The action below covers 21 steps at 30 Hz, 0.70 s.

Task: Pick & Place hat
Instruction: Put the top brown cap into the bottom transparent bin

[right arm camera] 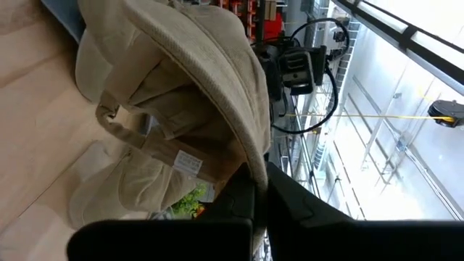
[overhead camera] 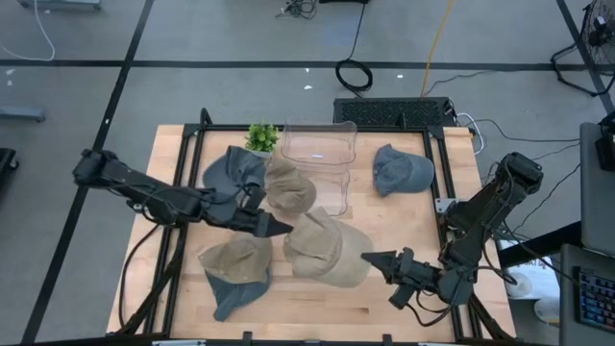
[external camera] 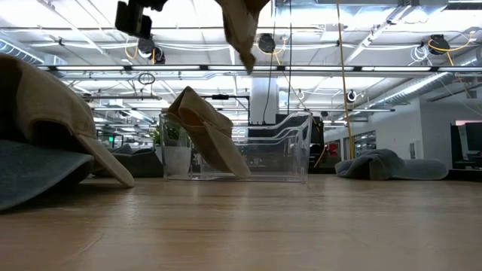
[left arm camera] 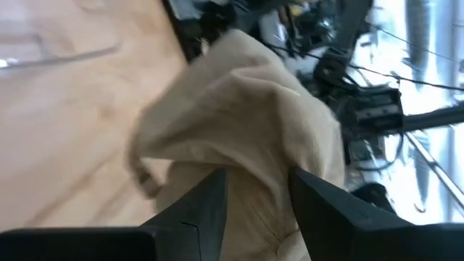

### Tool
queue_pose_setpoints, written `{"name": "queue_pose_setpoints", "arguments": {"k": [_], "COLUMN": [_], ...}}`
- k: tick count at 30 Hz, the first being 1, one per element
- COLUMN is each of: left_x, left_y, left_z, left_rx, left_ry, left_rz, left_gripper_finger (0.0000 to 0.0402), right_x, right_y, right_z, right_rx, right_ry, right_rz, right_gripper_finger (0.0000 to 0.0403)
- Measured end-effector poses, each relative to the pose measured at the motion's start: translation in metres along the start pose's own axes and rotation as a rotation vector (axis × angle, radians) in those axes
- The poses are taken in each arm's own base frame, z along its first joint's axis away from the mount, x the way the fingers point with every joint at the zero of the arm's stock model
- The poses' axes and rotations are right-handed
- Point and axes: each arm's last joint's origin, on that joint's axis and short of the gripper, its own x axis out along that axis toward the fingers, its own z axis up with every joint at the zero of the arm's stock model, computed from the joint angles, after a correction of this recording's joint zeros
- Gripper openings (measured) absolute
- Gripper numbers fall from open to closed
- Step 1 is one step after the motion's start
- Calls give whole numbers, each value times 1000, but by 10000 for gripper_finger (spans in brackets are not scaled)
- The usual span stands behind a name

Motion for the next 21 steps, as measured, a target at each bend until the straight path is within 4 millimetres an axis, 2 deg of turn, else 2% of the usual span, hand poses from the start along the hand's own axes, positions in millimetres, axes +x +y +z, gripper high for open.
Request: {"name": "queue_pose_setpoints", "arguments": {"k": [9,16,21], "left_x": [2,-1,2], "left_y": [-3,-19,-13], "left_z": [-4,-4,-5], "left_rx": [29,165,115], "left_ry": [114,191,160], "left_rz": [-61,-266,-188], "left_gripper_finger": [157,157,157], "right_x": [0,-5,-5], "right_y": [0,0,0], "right_z": [0,2,2], "right_rx": [7,5,4], "right_ry": [-2,-18,-15], "right_rz": [0,1,1], "right_gripper_finger": [0,0,0]}}
